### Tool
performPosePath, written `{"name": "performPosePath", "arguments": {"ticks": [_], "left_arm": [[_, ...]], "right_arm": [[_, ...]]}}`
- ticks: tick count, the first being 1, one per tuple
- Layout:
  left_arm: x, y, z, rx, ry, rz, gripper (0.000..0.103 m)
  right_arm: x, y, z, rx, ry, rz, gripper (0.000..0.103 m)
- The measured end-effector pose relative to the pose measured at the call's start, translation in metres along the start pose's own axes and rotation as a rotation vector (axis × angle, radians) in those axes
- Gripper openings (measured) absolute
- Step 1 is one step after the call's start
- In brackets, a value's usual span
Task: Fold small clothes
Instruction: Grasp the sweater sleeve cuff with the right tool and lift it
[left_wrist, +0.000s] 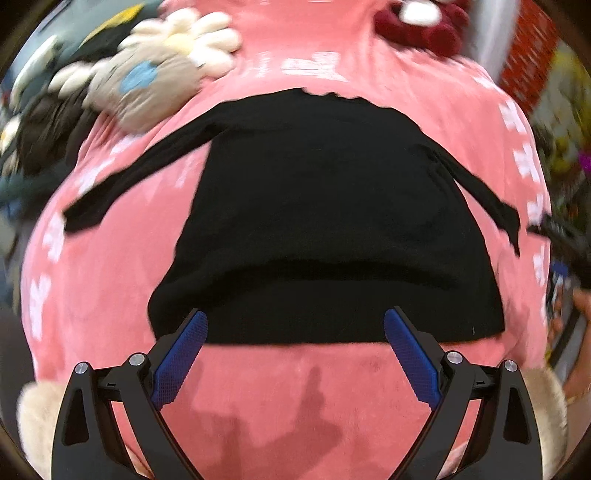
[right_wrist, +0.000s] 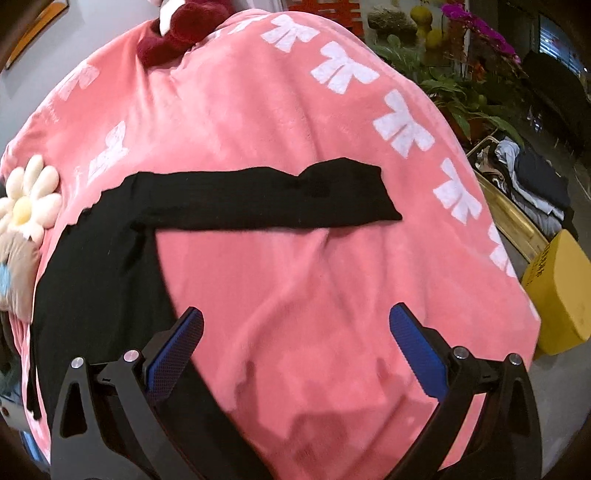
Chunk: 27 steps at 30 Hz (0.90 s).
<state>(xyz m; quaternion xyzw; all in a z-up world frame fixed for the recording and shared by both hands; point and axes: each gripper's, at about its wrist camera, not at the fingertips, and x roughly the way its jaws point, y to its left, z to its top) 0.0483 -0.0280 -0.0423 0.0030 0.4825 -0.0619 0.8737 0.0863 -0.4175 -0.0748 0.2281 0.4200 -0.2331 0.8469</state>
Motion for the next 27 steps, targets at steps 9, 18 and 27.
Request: {"name": "performPosePath", "arguments": {"ticks": [9, 18, 27], "left_arm": [[0.011, -0.049, 0.01, 0.038, -0.007, -0.04, 0.094], [0.028, -0.06, 0.006, 0.025, 0.038, -0.056, 0.094], [0.045, -0.041, 0.006, -0.022, 0.078, -0.026, 0.094]], "right_arm": [[0.031, -0.039, 0.009, 0.043, 0.028, 0.048, 0.098], [0.082, -0.141, 0.038, 0.412, 0.092, 0.285, 0.084], [0.156, -0.156, 0.077, 0.582, 0.13, 0.37, 0.076]]}}
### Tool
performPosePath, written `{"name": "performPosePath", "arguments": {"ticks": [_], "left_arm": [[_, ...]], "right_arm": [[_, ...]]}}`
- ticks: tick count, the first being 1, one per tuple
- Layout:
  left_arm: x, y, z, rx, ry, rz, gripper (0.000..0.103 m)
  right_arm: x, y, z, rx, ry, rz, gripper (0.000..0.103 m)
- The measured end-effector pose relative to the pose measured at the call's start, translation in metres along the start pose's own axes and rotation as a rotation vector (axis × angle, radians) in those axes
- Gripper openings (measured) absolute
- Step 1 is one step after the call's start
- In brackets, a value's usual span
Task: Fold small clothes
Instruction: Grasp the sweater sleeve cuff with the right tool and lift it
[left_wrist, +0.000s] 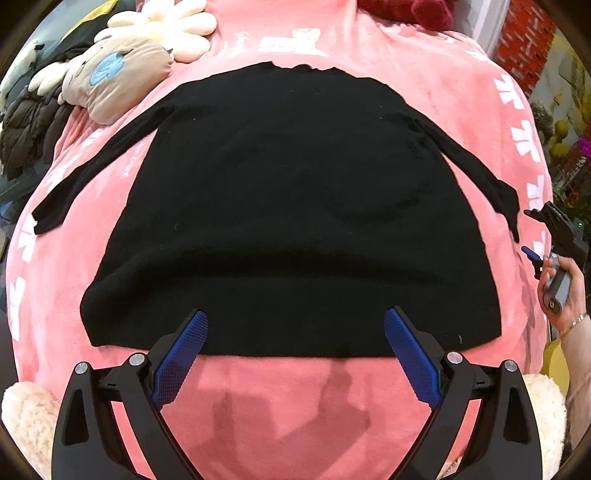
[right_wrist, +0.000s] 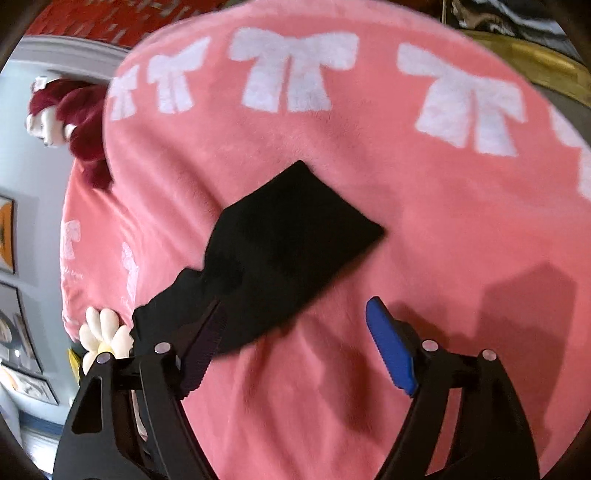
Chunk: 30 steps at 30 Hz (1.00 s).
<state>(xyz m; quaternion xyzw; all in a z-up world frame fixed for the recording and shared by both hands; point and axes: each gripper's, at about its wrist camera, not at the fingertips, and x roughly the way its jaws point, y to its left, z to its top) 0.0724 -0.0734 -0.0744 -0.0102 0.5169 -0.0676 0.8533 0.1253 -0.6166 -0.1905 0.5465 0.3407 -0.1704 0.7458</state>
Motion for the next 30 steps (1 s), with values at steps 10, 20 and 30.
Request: {"name": "performPosePath", "arguments": {"ticks": [10, 20, 30], "left_arm": [[0.013, 0.019, 0.008, -0.043, 0.014, 0.017, 0.094], [0.019, 0.058, 0.01, -0.127, 0.01, -0.016, 0.094], [0.007, 0.089, 0.0, -0.147, -0.03, -0.06, 0.094]], "right_arm": [[0.037, 0.006, 0.02, 0.095, -0.003, 0.068, 0.006], [-0.041, 0.156, 0.053, -0.136, -0.189, 0.302, 0.003], [-0.053, 0.396, -0.053, -0.587, -0.082, 0.526, 0.003]]}}
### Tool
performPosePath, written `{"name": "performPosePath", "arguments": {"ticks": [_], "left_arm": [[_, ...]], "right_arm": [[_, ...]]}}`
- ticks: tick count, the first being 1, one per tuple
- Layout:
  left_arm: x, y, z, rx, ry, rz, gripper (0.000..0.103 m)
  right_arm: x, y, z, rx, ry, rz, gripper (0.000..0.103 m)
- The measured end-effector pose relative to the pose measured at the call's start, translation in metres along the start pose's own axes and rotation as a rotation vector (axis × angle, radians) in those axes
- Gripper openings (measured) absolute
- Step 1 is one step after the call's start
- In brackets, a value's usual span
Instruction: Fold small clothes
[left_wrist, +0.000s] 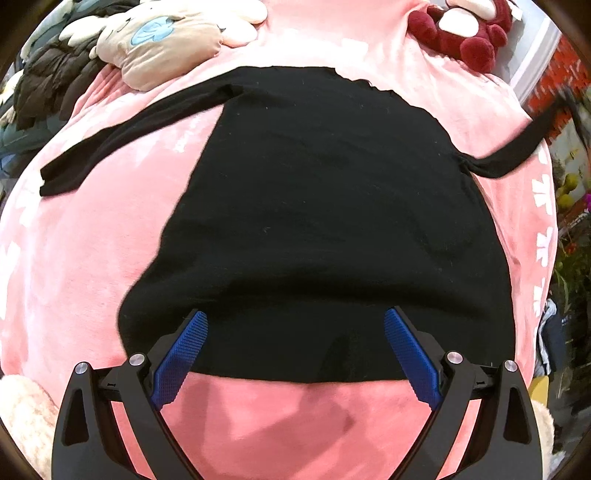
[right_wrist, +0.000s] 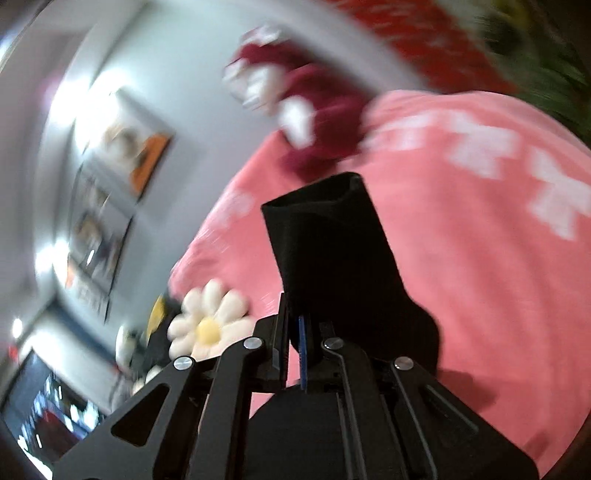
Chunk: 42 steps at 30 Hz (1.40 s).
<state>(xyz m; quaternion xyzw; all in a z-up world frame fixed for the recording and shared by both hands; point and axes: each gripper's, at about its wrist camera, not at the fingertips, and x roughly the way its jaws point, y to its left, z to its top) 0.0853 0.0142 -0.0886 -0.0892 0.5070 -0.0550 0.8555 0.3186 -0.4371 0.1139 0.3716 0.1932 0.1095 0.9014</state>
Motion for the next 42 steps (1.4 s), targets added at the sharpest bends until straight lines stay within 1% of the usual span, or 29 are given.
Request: {"name": "performPosePath", "arguments": {"ticks": [2, 3, 5, 6, 7, 9, 10, 11, 12, 14, 15, 18, 19, 21, 23, 25, 27, 28, 29, 33, 34, 35, 36, 37, 38, 39, 40, 41, 42], "left_arm": [[-0.005, 0.005, -0.001, 0.005, -0.015, -0.004, 0.094], [-0.008, 0.007, -0.002, 0.007, -0.02, -0.006, 0.094], [-0.014, 0.014, -0.002, 0.003, -0.032, -0.015, 0.094], [-0.016, 0.018, -0.002, -0.001, -0.037, -0.018, 0.094], [-0.018, 0.023, -0.002, -0.009, -0.04, -0.02, 0.094], [-0.02, 0.031, -0.001, -0.026, -0.043, -0.028, 0.094], [-0.022, 0.036, 0.0, -0.039, -0.047, -0.028, 0.094], [-0.024, 0.042, 0.001, -0.057, -0.053, -0.032, 0.094], [-0.024, 0.047, 0.003, -0.07, -0.055, -0.036, 0.094], [-0.025, 0.056, 0.009, -0.099, -0.055, -0.036, 0.094], [-0.025, 0.061, 0.014, -0.109, -0.061, -0.039, 0.094], [-0.026, 0.067, 0.032, -0.115, -0.089, -0.045, 0.094], [-0.026, 0.068, 0.045, -0.112, -0.105, -0.051, 0.094], [-0.021, 0.066, 0.068, -0.108, -0.124, -0.077, 0.094], [-0.014, 0.058, 0.097, -0.103, -0.145, -0.1, 0.094], [-0.001, 0.043, 0.135, -0.103, -0.165, -0.102, 0.094], [0.015, 0.029, 0.17, -0.116, -0.17, -0.111, 0.094], [0.021, 0.024, 0.181, -0.122, -0.167, -0.104, 0.094], [0.032, 0.015, 0.2, -0.123, -0.165, -0.104, 0.094], [0.076, -0.009, 0.245, -0.096, -0.13, -0.018, 0.094], [0.089, -0.012, 0.251, -0.093, -0.114, 0.016, 0.094], [0.103, -0.014, 0.255, -0.084, -0.093, 0.026, 0.094], [0.119, -0.013, 0.256, -0.079, -0.063, 0.062, 0.094], [0.129, -0.009, 0.253, -0.08, -0.042, 0.092, 0.094], [0.144, -0.005, 0.252, -0.08, -0.003, 0.112, 0.094], [0.156, -0.001, 0.249, -0.093, 0.031, 0.127, 0.094], [0.164, 0.003, 0.247, -0.105, 0.055, 0.129, 0.097], [0.164, 0.002, 0.244, -0.084, 0.016, 0.144, 0.097], [0.164, -0.002, 0.242, -0.059, -0.002, 0.16, 0.097]], "right_arm": [[0.029, 0.044, -0.016, -0.091, 0.054, 0.019, 0.003], [0.054, 0.072, -0.03, -0.164, 0.101, 0.017, 0.003], [0.089, 0.106, -0.056, -0.255, 0.176, 0.014, 0.003], [0.115, 0.124, -0.08, -0.306, 0.241, 0.016, 0.003], [0.128, 0.134, -0.102, -0.336, 0.292, 0.021, 0.003], [0.169, 0.149, -0.158, -0.39, 0.446, 0.027, 0.006], [0.181, 0.153, -0.18, -0.408, 0.499, 0.018, 0.011], [0.19, 0.151, -0.212, -0.429, 0.584, 0.011, 0.014], [0.201, 0.149, -0.243, -0.471, 0.655, -0.028, 0.023], [0.194, 0.146, -0.273, -0.537, 0.669, -0.075, 0.024], [0.185, 0.143, -0.279, -0.556, 0.652, -0.094, 0.024], [0.134, 0.102, -0.272, -0.519, 0.571, -0.22, 0.027], [0.121, 0.09, -0.267, -0.526, 0.541, -0.271, 0.027], [0.089, 0.059, -0.256, -0.581, 0.48, -0.416, 0.027], [0.075, 0.02, -0.246, -0.569, 0.484, -0.502, 0.028], [0.065, -0.014, -0.235, -0.51, 0.481, -0.553, 0.028], [0.063, -0.036, -0.224, -0.467, 0.469, -0.584, 0.028], [0.066, -0.048, -0.219, -0.439, 0.47, -0.586, 0.028], [0.07, -0.056, -0.216, -0.423, 0.471, -0.587, 0.028], [0.098, -0.075, -0.206, -0.384, 0.471, -0.571, 0.028], [0.104, -0.076, -0.204, -0.379, 0.462, -0.576, 0.024], [0.104, -0.077, -0.196, -0.371, 0.426, -0.589, 0.019], [0.1, -0.081, -0.185, -0.332, 0.381, -0.602, 0.008], [0.095, -0.087, -0.183, -0.291, 0.362, -0.608, 0.007], [0.094, -0.099, -0.18, -0.24, 0.369, -0.612, 0.008], [0.099, -0.118, -0.184, -0.184, 0.435, -0.61, 0.008], [0.099, -0.124, -0.187, -0.18, 0.445, -0.598, 0.009], [0.096, -0.119, -0.188, -0.221, 0.428, -0.602, 0.01], [0.095, -0.109, -0.189, -0.288, 0.437, -0.623, 0.018]]}}
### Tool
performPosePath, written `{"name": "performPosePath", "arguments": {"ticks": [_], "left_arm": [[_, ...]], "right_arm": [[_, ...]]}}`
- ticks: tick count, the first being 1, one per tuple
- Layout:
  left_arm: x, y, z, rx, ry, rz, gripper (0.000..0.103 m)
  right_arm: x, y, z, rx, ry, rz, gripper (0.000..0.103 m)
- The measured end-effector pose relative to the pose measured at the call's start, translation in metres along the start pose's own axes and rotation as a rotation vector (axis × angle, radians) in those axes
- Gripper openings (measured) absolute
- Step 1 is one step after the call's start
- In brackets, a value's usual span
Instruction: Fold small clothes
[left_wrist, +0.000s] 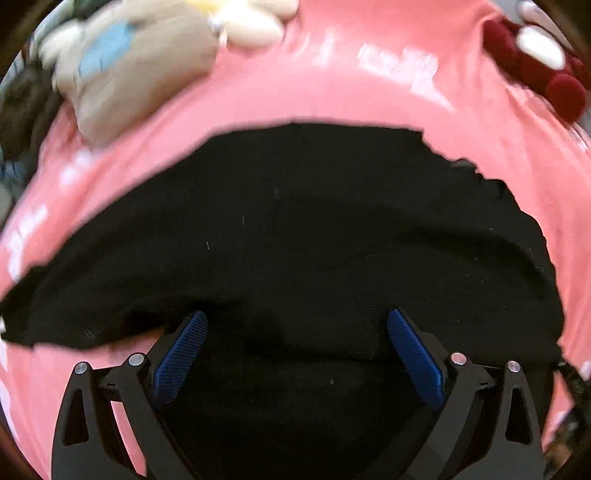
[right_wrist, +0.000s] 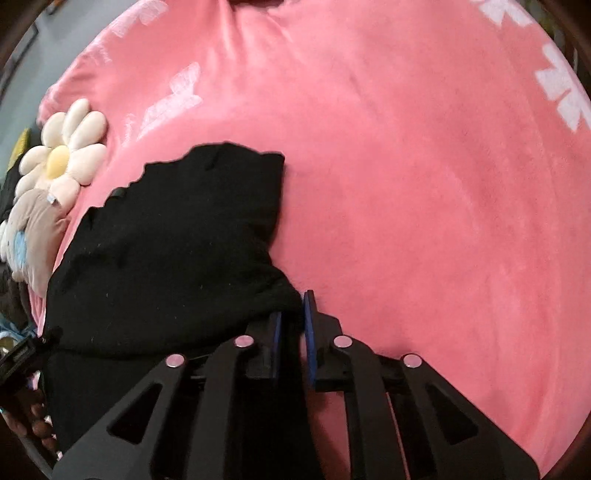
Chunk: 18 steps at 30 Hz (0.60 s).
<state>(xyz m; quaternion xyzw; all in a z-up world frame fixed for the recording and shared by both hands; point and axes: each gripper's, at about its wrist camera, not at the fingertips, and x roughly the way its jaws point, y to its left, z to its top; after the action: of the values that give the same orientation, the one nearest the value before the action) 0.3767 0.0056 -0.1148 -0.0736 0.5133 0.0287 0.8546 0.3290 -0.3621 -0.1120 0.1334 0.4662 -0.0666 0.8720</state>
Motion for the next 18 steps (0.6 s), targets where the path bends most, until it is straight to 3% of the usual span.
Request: {"name": "performPosePath", "arguments": {"ticks": [4, 7, 9, 12, 15, 16, 18], "left_arm": [[0.001, 0.001, -0.001, -0.005, -0.008, -0.003, 0.098], [0.001, 0.001, -0.002, 0.0, -0.012, -0.002, 0.098], [0.001, 0.001, -0.003, 0.001, -0.018, 0.006, 0.098], [0.003, -0.002, -0.003, -0.003, -0.009, 0.016, 0.098], [0.003, -0.002, -0.002, -0.003, 0.006, 0.016, 0.098], [0.004, -0.002, -0.001, -0.001, 0.01, 0.016, 0.098], [0.003, -0.002, -0.001, 0.0, 0.014, 0.013, 0.098]], "right_arm": [[-0.037, 0.005, -0.004, -0.007, -0.088, 0.019, 0.022], [-0.058, 0.019, 0.007, 0.008, -0.146, 0.115, 0.021], [-0.049, 0.042, 0.021, -0.045, -0.113, 0.185, 0.019], [0.006, 0.074, 0.045, -0.1, 0.025, 0.247, 0.013], [0.061, 0.08, 0.068, -0.122, 0.104, 0.154, 0.01], [0.065, 0.074, 0.075, -0.09, 0.094, 0.164, 0.006], [0.06, 0.065, 0.088, -0.012, 0.068, 0.104, 0.004]]}}
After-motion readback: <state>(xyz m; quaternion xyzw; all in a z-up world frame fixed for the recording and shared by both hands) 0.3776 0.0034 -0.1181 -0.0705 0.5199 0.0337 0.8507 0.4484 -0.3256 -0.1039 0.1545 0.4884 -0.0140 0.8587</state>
